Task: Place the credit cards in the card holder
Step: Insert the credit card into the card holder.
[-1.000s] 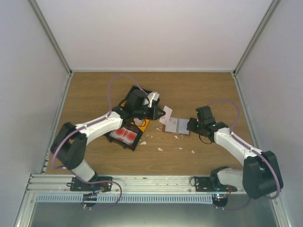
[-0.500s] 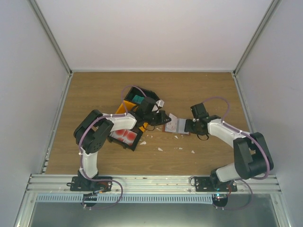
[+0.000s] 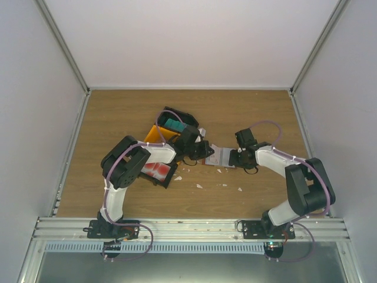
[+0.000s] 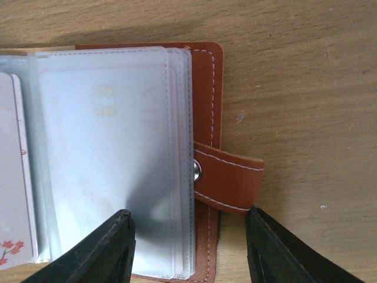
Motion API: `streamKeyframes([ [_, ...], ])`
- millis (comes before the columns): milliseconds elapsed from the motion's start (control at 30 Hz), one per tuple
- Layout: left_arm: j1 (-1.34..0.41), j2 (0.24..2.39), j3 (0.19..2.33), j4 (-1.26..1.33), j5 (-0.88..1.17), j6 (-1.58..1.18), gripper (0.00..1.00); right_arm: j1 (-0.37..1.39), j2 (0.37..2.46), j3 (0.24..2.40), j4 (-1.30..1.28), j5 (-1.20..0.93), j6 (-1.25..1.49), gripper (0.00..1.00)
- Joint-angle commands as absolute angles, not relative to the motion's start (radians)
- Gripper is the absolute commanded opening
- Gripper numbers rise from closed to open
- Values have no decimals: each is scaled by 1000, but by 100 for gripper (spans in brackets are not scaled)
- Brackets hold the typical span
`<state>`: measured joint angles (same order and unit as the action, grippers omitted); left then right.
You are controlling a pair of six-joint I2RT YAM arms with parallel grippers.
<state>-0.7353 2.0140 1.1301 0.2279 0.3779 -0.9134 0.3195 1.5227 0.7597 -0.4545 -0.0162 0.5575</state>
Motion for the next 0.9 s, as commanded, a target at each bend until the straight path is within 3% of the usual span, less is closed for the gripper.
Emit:
streamKeyframes([
  [0,-755,2023,1158,245,269,-953,0,315,1551,761,-475,-22,562,49],
  [167,-757,2037,1149,285,285,-970,0,316,1556,750,-471,-32,563,44],
  [867,-772,2108,1158,389,333,-951,0,317,1565,730,-447,-51,568,42],
])
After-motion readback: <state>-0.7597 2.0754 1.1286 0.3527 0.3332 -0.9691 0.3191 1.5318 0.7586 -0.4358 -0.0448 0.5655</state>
